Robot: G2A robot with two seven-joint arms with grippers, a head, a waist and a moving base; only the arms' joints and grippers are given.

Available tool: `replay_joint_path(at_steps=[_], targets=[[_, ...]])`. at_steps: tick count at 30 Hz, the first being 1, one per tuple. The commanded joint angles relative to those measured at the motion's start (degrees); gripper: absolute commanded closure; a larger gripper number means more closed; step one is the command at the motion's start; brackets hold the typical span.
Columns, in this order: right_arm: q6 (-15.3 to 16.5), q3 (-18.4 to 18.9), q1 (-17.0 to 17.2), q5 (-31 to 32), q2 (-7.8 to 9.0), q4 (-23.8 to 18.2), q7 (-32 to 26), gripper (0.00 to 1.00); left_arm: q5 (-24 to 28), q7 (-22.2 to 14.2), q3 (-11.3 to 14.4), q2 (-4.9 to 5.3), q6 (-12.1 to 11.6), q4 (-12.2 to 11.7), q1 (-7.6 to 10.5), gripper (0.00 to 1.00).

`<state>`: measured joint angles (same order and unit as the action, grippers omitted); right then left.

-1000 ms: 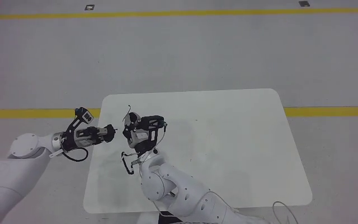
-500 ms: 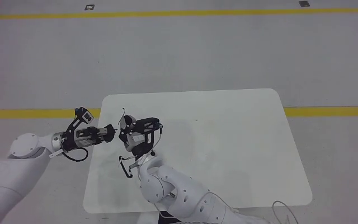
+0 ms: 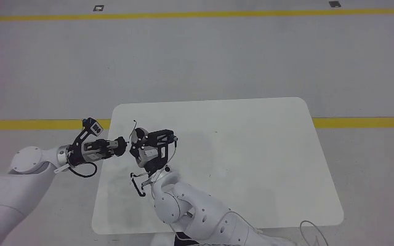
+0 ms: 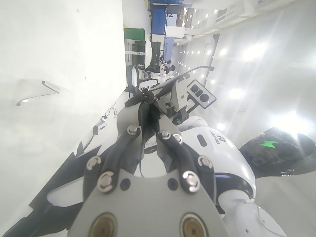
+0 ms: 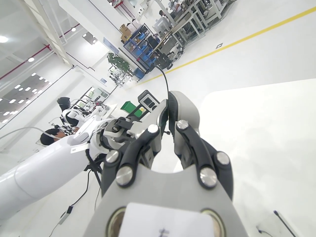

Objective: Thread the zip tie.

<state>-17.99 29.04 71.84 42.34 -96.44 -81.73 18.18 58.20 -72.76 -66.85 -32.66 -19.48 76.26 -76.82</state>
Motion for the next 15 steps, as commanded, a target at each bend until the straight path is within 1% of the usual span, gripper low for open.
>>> replay_joint_path(at_steps=[1,15], targets=[[0.0,0.1,0.0,0.0,0.01,-0.1,-0.1,1.00,0.0,0.0,0.0,0.00,0.0,0.0,0.00,1.00],[-0.6,-0.1,0.0,0.5,-0.01,0.1,-1.5,1.00,0.0,0.0,0.0,0.00,0.0,0.0,0.00,1.00]])
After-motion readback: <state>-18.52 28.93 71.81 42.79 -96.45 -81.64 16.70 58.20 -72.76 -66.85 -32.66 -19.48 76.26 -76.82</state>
